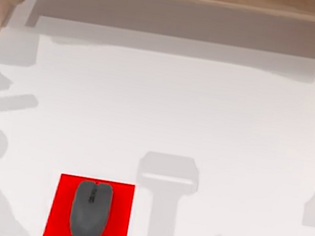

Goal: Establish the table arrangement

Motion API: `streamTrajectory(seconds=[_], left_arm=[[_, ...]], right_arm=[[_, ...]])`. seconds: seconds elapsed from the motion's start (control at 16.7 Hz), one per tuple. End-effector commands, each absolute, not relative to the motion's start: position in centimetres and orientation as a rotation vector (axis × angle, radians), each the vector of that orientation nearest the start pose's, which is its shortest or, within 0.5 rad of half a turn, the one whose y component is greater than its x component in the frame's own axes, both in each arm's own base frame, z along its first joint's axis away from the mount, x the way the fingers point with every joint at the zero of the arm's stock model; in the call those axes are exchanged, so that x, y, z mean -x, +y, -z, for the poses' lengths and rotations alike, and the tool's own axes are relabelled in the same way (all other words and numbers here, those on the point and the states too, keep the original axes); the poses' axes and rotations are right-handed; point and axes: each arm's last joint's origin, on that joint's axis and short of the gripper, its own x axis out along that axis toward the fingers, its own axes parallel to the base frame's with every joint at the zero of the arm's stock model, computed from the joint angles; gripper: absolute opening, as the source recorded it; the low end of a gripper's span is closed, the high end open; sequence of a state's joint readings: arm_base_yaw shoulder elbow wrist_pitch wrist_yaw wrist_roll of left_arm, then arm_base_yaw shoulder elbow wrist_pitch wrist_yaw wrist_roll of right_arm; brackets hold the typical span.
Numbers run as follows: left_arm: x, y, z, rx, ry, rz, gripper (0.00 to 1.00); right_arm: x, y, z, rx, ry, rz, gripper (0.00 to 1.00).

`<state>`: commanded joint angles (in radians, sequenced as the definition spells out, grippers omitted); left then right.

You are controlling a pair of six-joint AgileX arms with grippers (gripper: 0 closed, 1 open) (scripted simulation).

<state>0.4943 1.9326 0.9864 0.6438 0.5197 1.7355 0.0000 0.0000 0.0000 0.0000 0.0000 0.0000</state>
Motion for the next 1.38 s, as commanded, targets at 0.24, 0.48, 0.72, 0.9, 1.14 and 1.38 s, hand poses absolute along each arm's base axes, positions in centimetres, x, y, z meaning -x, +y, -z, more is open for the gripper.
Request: streamTrajectory(seconds=[0.24,0.48,0.72,0.9,1.14,1.38], left_arm=[[-37.7,17.7,-14.8,-1.56,0.183,0.235,0.0],[-37.7,17.7,-14.7,-1.558,0.184,0.237,0.0],[-37.7,17.7,-14.7,-1.558,0.184,0.237,0.3],[-37.7,17.7,-14.7,-1.558,0.184,0.237,0.53],[-37.7,17.7,-14.7,-1.558,0.184,0.237,0.83],[-37.7,17.7,-14.7,-1.558,0.184,0.237,1.0]], right_arm=[[-10.6,-0.1,-16.0,0.0,0.0,0.0,1.0],[-10.6,-0.1,-16.0,0.0,0.0,0.0,1.0],[-10.6,-0.1,-16.0,0.0,0.0,0.0,1.0],[-10.6,-0.1,-16.0,0.0,0.0,0.0,1.0],[-10.6,-0.1,-16.0,0.0,0.0,0.0,1.0],[-10.6,-0.1,-16.0,0.0,0.0,0.0,1.0]])
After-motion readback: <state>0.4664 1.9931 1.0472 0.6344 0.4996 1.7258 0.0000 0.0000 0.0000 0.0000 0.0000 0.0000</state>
